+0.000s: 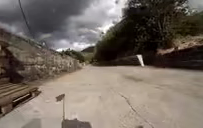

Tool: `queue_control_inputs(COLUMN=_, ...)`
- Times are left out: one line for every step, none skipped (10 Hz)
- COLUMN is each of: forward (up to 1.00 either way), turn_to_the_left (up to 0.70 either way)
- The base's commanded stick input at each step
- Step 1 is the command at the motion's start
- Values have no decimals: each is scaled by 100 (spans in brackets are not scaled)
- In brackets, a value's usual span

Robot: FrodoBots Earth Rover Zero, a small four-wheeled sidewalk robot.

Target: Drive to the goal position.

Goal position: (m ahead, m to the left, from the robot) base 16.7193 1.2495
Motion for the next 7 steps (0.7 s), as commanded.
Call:
queue_control_inputs(forward=70, turn_to_the_left=0)
queue_control_inputs(forward=70, turn_to_the_left=0)
queue_control_inputs(forward=70, turn_to_the_left=6)
queue_control_inputs(forward=70, turn_to_the_left=22)
queue_control_inputs(forward=70, turn_to_the_left=32)
queue_control_inputs(forward=70, turn_to_the_left=17)
queue_control_inputs(forward=70, turn_to_the_left=2)
